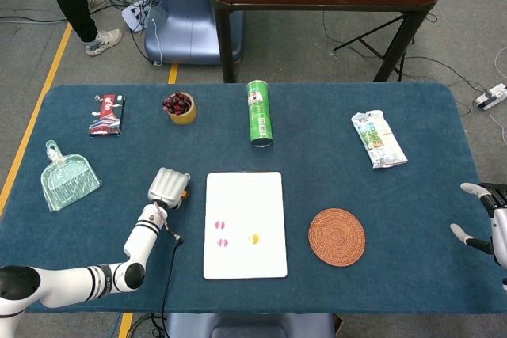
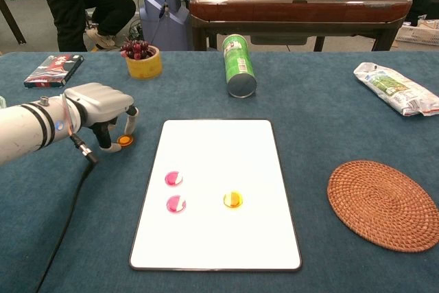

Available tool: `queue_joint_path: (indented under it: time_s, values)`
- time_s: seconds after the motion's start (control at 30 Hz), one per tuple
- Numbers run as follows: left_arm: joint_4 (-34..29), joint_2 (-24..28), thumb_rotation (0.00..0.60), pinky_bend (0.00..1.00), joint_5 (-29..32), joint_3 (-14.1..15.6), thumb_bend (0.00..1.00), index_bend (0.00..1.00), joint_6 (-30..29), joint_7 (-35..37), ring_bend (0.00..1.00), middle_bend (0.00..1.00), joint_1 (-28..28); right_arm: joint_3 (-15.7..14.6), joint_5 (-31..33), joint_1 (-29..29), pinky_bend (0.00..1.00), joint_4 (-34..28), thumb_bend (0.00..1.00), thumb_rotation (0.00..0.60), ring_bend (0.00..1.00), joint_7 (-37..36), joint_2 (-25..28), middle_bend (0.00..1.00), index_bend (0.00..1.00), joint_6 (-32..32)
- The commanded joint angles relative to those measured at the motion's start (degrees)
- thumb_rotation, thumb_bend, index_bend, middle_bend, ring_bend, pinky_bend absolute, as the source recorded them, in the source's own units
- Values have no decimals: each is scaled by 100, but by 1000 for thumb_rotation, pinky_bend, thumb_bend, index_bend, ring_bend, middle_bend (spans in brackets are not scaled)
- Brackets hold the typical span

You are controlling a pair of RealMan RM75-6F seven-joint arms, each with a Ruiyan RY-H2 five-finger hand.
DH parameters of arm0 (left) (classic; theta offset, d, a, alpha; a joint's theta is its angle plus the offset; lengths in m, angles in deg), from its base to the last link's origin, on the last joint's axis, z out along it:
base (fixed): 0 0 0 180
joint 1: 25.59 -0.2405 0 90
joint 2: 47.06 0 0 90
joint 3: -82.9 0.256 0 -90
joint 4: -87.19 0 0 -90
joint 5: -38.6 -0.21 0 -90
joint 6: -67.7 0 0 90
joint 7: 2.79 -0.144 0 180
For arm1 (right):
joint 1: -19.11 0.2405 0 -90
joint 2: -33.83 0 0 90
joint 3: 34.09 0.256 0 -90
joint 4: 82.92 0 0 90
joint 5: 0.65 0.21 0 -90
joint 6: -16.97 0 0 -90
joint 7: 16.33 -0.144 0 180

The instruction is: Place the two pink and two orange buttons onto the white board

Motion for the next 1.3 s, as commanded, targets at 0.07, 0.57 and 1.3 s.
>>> queue_joint_path:
  time_s: [0.07, 0.57, 1.3]
  values:
    - [-5, -4, 600, 1000, -5, -2, 299, 545, -2, -6, 1000, 1000, 3, -1, 0, 1, 541, 3, 64, 600, 287, -4, 1, 329, 285, -4]
    - [-125, 57, 600, 1000, -92, -8, 346, 551, -57, 33, 1000, 1000, -26, -3, -9, 5, 541, 1, 63, 600, 287, 0, 0, 329, 285, -8]
    - [-2023, 280, 600, 1000, -930, -118, 345, 552, -728, -366, 1000, 1000, 220, -17, -27, 18, 541, -7, 64, 600, 287, 33, -14, 329, 285, -25]
